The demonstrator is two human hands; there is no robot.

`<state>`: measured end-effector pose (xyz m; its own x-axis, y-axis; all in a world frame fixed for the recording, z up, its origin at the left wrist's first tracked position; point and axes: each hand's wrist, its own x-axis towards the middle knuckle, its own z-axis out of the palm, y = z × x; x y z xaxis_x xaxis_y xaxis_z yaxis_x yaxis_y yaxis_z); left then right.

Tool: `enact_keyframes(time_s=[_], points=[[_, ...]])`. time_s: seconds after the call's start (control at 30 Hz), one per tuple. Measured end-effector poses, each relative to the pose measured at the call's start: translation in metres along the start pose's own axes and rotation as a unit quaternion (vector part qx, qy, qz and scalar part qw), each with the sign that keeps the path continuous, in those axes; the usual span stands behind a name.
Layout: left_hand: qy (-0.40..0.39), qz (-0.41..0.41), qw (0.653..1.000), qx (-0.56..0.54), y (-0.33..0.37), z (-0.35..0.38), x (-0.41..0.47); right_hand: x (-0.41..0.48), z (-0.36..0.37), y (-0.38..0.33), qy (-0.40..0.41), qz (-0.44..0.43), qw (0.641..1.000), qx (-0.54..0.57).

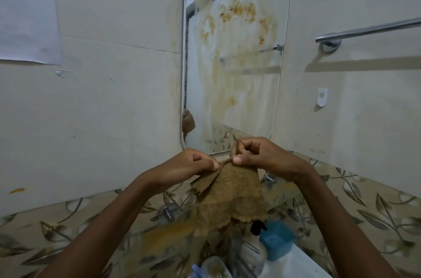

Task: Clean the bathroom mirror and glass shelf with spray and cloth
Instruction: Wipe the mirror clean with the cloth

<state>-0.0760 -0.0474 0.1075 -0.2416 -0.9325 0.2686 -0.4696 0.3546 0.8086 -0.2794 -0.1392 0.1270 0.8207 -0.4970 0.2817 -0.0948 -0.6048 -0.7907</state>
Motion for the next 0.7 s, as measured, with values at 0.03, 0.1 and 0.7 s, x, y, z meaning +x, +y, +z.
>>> enact_keyframes(time_s=[0.03, 0.1, 0.7], points=[[0.011, 0.000, 1.000, 0.004, -0.001, 0.001, 0.000, 0.000, -0.001, -0.003, -0.016, 0.004, 1.000, -0.004], [0.033, 0.010, 0.999, 0.033, 0.000, 0.004, 0.002, 0.001, -0.002, -0.009, -0.042, 0.010, 0.999, -0.029], [0.037, 0.012, 0.994, 0.102, 0.011, -0.001, -0.002, 0.008, -0.017, -0.003, 0.035, -0.007, 0.998, 0.050]])
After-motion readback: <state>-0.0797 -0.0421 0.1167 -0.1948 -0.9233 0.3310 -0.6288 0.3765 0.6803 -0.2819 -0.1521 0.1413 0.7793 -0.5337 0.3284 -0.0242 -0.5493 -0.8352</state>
